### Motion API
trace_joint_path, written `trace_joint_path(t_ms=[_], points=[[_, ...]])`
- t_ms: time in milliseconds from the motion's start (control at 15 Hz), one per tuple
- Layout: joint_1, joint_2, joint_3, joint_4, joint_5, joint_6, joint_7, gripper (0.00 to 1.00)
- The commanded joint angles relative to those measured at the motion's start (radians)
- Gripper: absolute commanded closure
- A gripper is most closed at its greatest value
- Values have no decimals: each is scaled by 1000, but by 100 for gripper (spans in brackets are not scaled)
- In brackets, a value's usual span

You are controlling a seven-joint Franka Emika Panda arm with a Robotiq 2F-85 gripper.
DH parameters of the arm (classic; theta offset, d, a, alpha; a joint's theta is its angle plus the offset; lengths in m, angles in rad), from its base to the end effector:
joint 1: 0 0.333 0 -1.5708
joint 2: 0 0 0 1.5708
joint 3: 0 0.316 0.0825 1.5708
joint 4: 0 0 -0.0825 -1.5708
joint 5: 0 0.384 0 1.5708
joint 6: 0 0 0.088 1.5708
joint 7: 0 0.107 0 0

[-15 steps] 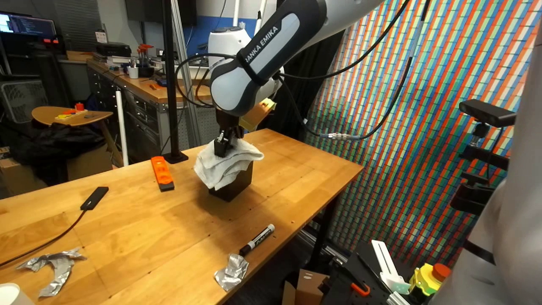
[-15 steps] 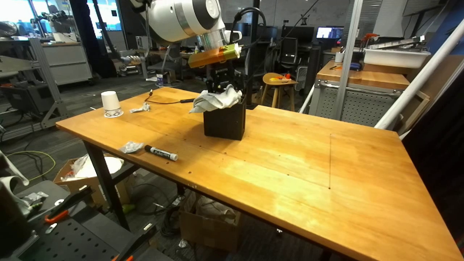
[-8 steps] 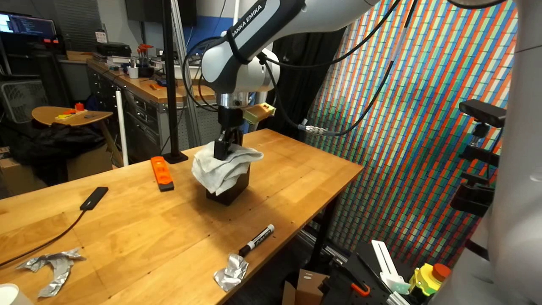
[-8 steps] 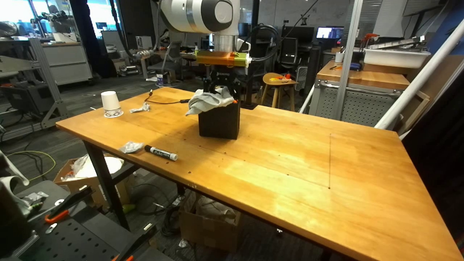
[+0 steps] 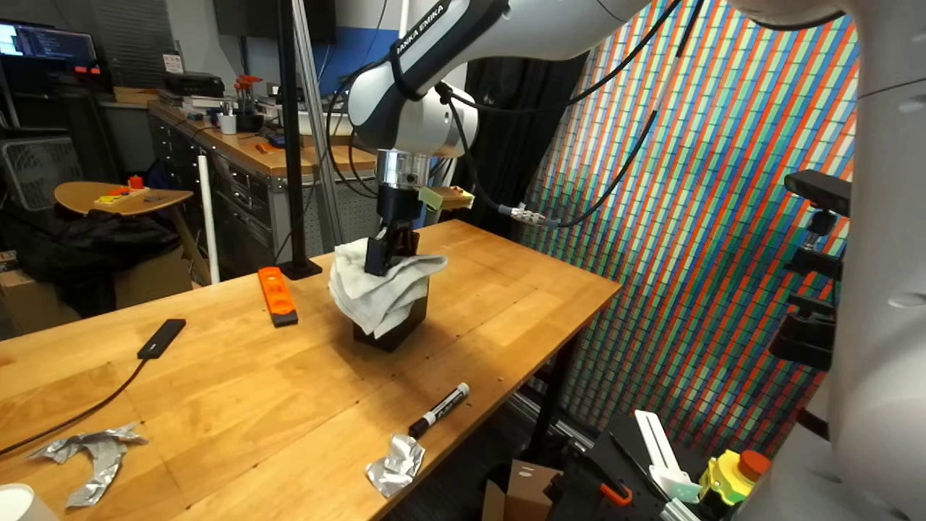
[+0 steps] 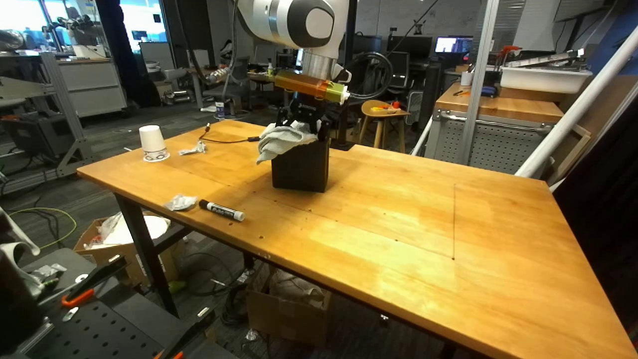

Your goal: Put the white towel in the black box

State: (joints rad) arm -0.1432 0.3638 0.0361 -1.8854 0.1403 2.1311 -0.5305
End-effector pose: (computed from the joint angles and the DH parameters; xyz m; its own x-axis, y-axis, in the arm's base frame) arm 0.6124 -0.0608 0.3061 0.9406 0.3368 -0.0442 0.3254 -0.9307 -0.1669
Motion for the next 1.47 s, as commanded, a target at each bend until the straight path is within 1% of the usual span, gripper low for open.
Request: trace_joint_path(t_ms=[0,267,467,600,667,733,800,933,1000,1133,1200,1400], points=[[7,-43,-6,-15,-10,1,40,53],[17,-148,-22,-62,-55,35,79,23],[21,-216,-32,-81,-80,42,100,2],[25,-254,-35,-97,-87,46,109,0],[28,-267,-36,-104,-88,48,111,4],[31,-279,-35,-113,-92,53,107,25],[37,-284,-34,-121,-95,60,110,26],[49,-289,-30,-135,-95,70,118,42],[57,-288,-27,-142,-99,78,122,51],[72,-283,-23,-153,-101,88,129,65],[79,-281,-22,-158,-99,91,129,73],[97,-272,-18,-168,-105,95,134,95]])
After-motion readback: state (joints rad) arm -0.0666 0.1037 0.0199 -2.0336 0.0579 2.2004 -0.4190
